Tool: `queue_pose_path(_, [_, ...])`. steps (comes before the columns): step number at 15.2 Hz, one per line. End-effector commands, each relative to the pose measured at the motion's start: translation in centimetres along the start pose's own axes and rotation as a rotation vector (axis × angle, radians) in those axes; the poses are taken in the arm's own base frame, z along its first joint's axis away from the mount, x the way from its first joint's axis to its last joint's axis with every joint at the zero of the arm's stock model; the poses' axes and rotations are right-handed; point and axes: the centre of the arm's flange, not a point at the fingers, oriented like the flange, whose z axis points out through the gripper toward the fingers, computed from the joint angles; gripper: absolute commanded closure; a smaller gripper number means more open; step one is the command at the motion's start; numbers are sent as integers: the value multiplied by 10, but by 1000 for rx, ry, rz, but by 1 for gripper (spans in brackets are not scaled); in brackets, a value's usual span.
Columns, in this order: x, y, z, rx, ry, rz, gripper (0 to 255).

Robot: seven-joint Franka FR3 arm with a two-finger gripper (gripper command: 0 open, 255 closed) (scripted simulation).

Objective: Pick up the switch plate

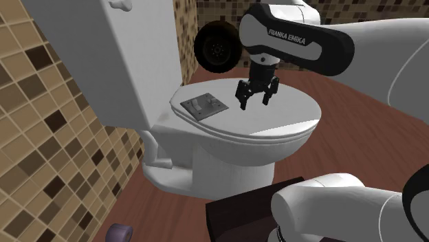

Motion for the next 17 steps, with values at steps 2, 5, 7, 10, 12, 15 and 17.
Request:
queue_pose_path(2, [12,-6,1,-2,-1,-1,0])
queue_pose_path(5, [47,-26,2,-9,-3,-5,0])
queue_pose_path(7, [71,-39,4,-14,-5,-7,0])
queue_pose_path(10, [106,-59,6,-21,-7,-11,0])
queue_pose_path(12, [129,-72,7,-25,-9,-13,0])
queue_pose_path(15, [157,-88,9,-31,-10,-16,0])
queue_pose_path(17, [157,-87,20,-31,-10,-16,0])
